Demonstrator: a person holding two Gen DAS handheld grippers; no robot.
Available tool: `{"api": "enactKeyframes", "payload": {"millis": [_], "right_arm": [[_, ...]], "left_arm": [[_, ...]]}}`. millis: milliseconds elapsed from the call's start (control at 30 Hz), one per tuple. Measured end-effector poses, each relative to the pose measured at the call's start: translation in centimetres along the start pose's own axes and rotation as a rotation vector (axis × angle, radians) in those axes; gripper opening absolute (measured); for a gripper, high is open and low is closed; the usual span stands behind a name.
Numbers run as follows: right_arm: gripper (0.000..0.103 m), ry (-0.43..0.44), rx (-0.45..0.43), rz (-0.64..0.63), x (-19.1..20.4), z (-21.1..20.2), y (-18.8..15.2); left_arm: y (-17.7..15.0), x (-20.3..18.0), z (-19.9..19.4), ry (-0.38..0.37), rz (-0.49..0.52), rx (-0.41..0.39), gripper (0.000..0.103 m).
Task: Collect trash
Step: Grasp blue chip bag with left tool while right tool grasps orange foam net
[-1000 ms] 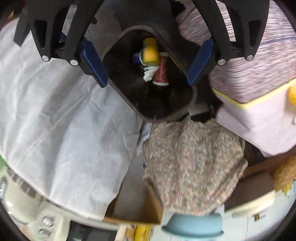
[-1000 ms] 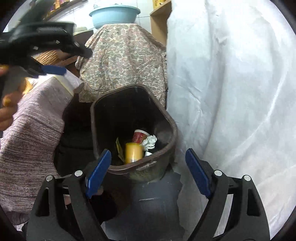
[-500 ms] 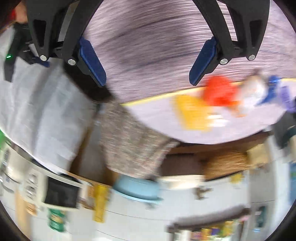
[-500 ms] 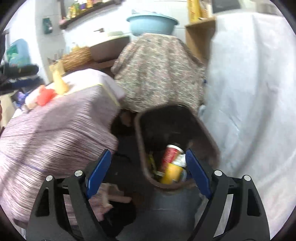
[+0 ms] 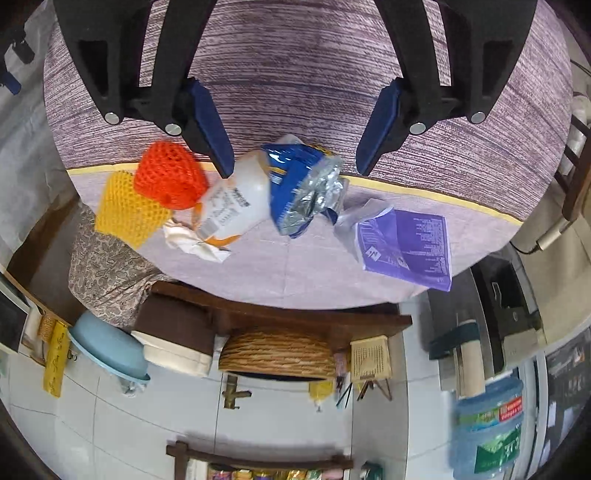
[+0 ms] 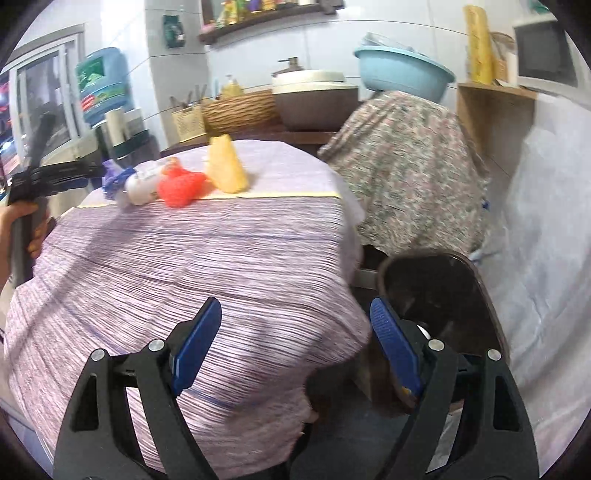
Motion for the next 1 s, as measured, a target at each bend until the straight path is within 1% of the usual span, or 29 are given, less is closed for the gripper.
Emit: {"api": "enactKeyframes", "payload": {"millis": [100, 233, 300, 333, 367, 400, 433, 467, 633, 867, 1000], "right_arm": [[0.083, 0.027, 0.000, -0.010, 1.1, 0.2, 0.7], [0.083, 0.058, -0.014, -0.035, 2.5, 0.3, 2.4], [0.083, 0.070, -0.023, -0.056, 3.1, 0.5, 3.5], [0.083, 0.074, -0.028, -0.071, 3.6, 0.8, 4.3], [0.083, 0.080, -0.031, -0.082, 3.9, 1.0, 4.8], [0.083, 0.090, -0.036, -0.094, 4.3, 1.4, 5.6], [0.083, 0.102, -0.039, -0.100, 4.5, 1.7, 6.1], [0.083, 0.117, -0.042, -0.105, 4.8, 2.1, 6.6], [0.083, 0.202, -0.043, -0.107, 6.6, 4.4, 8.9], [0.083, 0.294, -0.014, -0.125, 10.1, 8.2, 11.2], [0.083, 0.275, -0.011, -0.183, 11.5, 10.1, 12.8]], "left_arm": [[0.8, 0.6, 1.3, -0.001, -0.010, 0.034, 0.067], [1.1, 0.7, 3.3, -0.013, -0.006, 0.081, 0.063], [0.8, 0.8, 4.0, -0.017, -0.011, 0.103, 0.057], [0.7, 0.9, 4.3, -0.014, -0.017, 0.110, 0.050], [0.6, 1.0, 4.6, -0.013, -0.027, 0.117, 0.041], [0.5, 1.1, 4.7, -0.019, -0.032, 0.123, 0.037], [0.4, 1.1, 4.7, -0.029, -0.036, 0.125, 0.030], [0.3, 1.3, 4.6, -0.030, -0.038, 0.119, 0.028], [0.0, 2.1, 3.2, -0.062, -0.058, 0.079, 0.026], [-1.5, 3.6, -0.7, -0.122, -0.118, 0.019, 0.025], [-2.9, 4.2, -3.0, -0.159, -0.142, -0.002, 0.025]]}}
Point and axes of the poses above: each gripper's, at about its wrist camera, not at the fingertips, and z roughly the way its jaws point, x to its left, y to its top, the point moved 4 cm from there along z, roughly the way its jaws point, and after that the axes turned 13 degrees about -z, right-handed, at the moved point
